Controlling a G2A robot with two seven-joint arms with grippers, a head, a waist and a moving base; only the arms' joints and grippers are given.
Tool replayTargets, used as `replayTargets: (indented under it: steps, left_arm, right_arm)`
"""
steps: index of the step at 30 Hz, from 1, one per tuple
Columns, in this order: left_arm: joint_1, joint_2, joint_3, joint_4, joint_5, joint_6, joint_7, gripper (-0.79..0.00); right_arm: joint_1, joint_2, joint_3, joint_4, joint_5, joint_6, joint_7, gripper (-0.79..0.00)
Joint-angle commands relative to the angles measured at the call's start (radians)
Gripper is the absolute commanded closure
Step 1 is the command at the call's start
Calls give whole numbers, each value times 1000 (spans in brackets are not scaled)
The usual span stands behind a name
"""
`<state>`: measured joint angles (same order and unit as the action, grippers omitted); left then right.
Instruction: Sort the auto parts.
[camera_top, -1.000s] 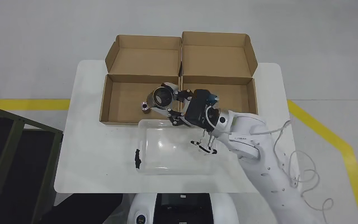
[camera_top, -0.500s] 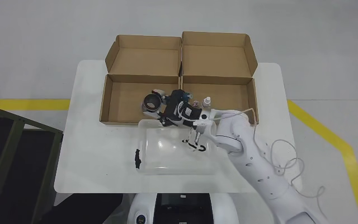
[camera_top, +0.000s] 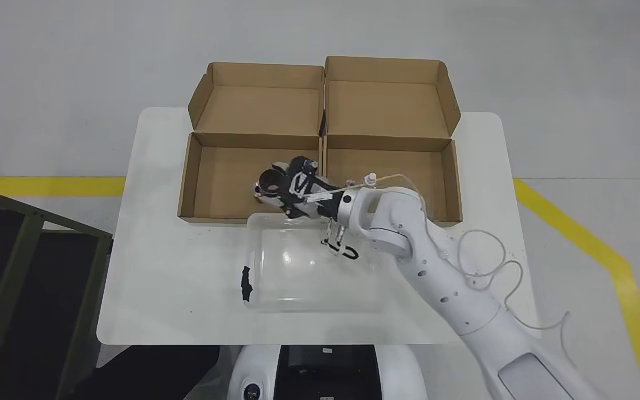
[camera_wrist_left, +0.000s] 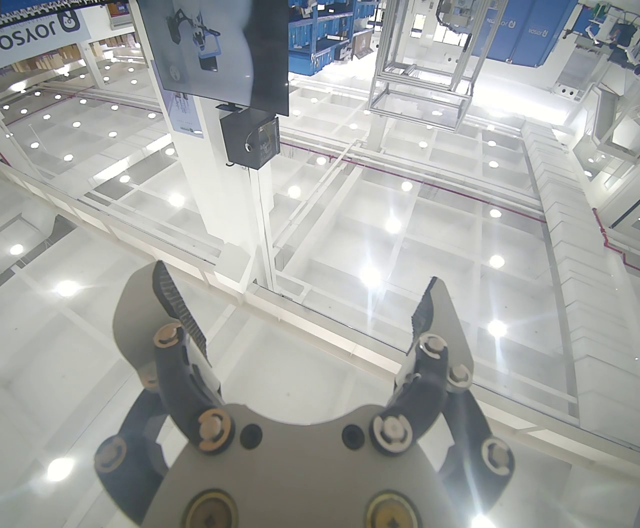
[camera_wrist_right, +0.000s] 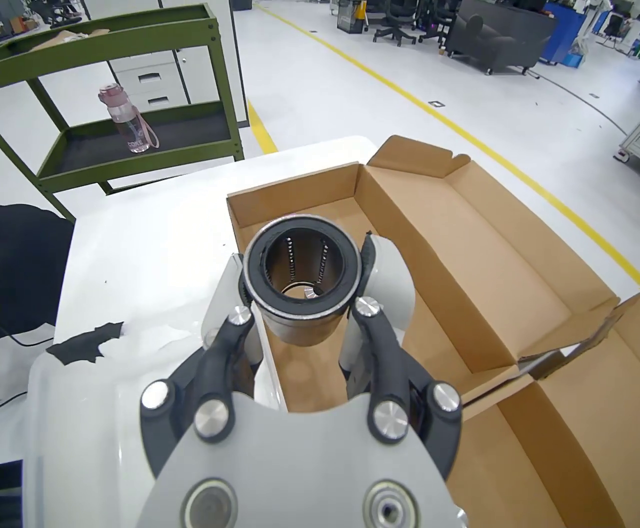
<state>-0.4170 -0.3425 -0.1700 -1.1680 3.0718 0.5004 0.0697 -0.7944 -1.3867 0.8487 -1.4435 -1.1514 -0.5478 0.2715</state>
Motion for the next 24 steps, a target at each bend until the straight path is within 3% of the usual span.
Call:
replayTargets:
  steps: [1, 24]
  left_arm:
    - [0, 0, 0, 0, 0, 0, 0, -785]
    - [0, 0, 0, 0, 0, 0, 0, -785]
  right_arm:
    - [13, -4, -8, 24, -2, 4, 1, 0]
    - [146, -65, -97, 250, -4, 81, 127, 0]
